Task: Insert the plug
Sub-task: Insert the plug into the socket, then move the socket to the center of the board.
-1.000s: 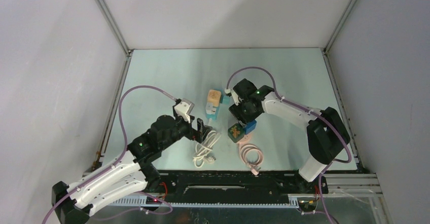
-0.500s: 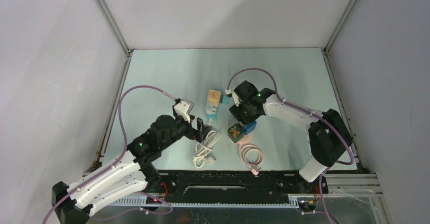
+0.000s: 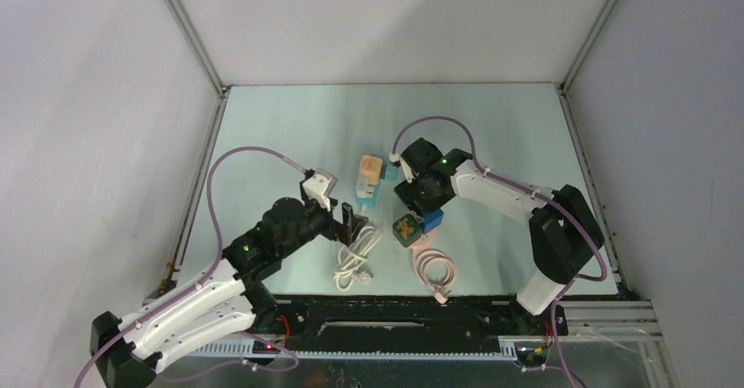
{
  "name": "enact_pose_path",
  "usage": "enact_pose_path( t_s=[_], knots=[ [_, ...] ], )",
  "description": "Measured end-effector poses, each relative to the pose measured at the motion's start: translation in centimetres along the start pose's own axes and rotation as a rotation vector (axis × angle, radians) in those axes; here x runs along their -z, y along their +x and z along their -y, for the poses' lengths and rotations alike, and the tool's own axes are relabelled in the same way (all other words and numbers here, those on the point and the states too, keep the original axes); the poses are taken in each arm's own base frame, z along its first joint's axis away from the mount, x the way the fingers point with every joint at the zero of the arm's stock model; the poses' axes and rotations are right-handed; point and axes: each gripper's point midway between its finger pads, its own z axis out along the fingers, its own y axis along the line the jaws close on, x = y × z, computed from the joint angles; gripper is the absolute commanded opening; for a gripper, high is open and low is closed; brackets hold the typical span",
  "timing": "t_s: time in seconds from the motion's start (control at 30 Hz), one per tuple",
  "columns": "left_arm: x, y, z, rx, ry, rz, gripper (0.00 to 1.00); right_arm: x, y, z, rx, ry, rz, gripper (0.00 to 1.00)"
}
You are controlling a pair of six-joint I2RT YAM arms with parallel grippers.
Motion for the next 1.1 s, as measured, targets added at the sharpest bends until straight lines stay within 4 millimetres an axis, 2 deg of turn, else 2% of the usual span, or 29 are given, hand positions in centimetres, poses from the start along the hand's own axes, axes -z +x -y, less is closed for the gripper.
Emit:
enact_pose_path(
  t_s=[0.2, 0.3, 0.5, 0.6, 0.8, 0.97, 1.1],
  knots=[
    [-0.3, 0.3, 0.0, 0.006, -0.002, -0.012, 1.0, 0.5, -0.3, 0.5, -0.038, 0.024, -0.024, 0.87],
    [-0.6, 0.4, 0.0, 0.006, -0.003, -0.017, 1.0, 1.3, -1.1, 1.0, -0.05, 0.048, -0.011, 0.91],
    [-1.3, 0.6, 0.0, 0.006, -0.003, -0.026, 0.99, 3.1, -2.2, 1.0, -0.065, 0.032, 0.046, 0.93],
    [-1.9, 1.0, 0.2, 0.006, 0.006, -0.041, 0.93, 4.0, -2.6, 0.8, -0.083, -0.014, 0.073, 0.92],
    [-4.1, 3.2, 1.2, 0.015, 0.061, -0.119, 0.79, 5.3, -3.5, 2.1, -0.192, -0.144, 0.156, 0.82],
    [-5.7, 5.0, 2.2, 0.044, 0.114, -0.178, 0.75, 4.4, -1.9, 4.2, -0.316, -0.214, 0.16, 0.69],
    [-6.9, 6.5, 2.7, 0.07, 0.138, -0.222, 0.71, 3.3, -0.5, 4.0, -0.355, -0.257, 0.123, 0.52]
  ],
)
